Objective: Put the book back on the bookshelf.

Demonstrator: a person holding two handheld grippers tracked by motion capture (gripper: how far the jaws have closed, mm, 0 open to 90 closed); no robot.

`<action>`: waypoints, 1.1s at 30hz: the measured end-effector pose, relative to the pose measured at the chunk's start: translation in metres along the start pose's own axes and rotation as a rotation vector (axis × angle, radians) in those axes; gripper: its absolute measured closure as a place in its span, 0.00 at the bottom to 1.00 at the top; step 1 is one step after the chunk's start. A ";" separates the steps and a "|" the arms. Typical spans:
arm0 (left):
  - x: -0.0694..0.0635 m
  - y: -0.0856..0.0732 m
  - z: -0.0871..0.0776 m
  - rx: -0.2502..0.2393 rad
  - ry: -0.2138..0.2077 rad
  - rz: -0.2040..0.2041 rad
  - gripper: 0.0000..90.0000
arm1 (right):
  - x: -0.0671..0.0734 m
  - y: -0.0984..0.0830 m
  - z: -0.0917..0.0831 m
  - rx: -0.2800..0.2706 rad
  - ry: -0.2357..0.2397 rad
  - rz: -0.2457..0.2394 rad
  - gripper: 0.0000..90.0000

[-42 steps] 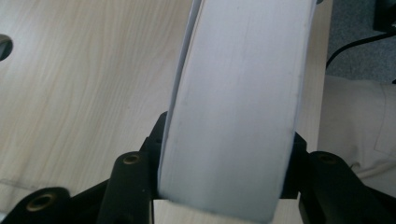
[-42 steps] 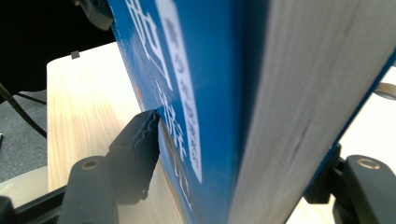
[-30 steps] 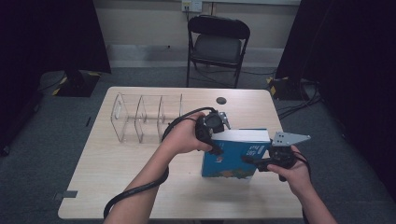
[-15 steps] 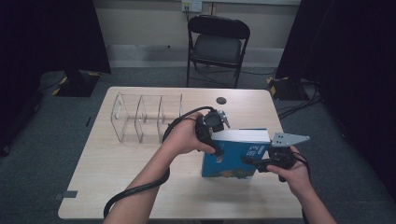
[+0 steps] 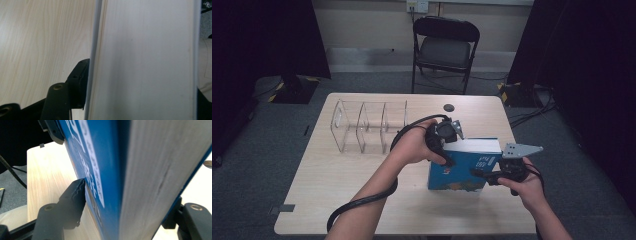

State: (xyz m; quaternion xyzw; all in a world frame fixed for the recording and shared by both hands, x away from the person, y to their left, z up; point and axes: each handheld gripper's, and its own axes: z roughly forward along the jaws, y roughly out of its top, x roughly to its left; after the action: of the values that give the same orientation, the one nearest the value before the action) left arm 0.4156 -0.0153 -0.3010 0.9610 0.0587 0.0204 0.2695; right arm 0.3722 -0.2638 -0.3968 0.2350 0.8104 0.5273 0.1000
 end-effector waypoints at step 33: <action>-0.002 0.005 0.006 0.074 -0.024 0.016 0.57 | 0.000 -0.003 0.001 0.000 0.006 0.012 0.37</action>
State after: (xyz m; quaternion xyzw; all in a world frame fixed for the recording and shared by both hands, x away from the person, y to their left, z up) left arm 0.4149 -0.0228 -0.3033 0.9710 0.0486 0.0086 0.2341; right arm 0.3718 -0.2638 -0.4003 0.2381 0.8094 0.5284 0.0945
